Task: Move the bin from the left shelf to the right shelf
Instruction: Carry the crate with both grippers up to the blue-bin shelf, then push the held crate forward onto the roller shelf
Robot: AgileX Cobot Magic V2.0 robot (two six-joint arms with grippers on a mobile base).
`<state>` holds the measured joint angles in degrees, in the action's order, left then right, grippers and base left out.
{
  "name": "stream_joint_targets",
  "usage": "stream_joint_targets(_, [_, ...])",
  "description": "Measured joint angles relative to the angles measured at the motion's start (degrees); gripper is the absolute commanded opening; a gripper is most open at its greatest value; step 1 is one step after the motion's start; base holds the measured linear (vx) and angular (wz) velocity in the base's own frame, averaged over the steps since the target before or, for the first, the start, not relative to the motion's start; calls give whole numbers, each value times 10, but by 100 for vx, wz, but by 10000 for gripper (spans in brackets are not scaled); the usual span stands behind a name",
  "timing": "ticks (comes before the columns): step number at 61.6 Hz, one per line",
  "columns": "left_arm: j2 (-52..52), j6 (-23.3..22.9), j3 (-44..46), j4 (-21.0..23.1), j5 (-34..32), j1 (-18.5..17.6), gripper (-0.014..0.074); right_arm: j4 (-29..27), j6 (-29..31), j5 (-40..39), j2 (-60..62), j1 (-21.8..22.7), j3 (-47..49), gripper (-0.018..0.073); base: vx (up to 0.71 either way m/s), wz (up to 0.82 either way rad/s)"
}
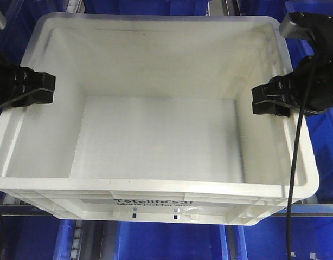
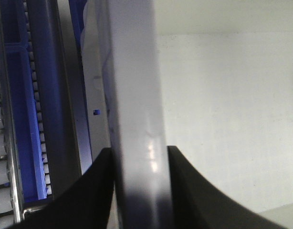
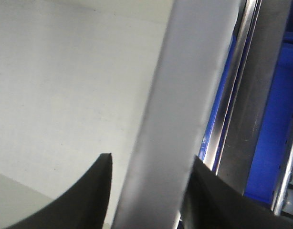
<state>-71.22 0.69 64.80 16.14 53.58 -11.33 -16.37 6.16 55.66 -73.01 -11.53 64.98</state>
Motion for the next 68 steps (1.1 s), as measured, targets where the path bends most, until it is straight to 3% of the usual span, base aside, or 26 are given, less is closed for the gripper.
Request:
stream_joint_targets(30, [0, 2, 0, -2, -10, 0, -8, 0, 0, -20, 0, 0, 0, -4, 0, 0])
stream_joint_targets(68, [-30, 9, 0, 6, -91, 0, -8, 24, 5, -120, -1, 0, -5, -4, 0, 0])
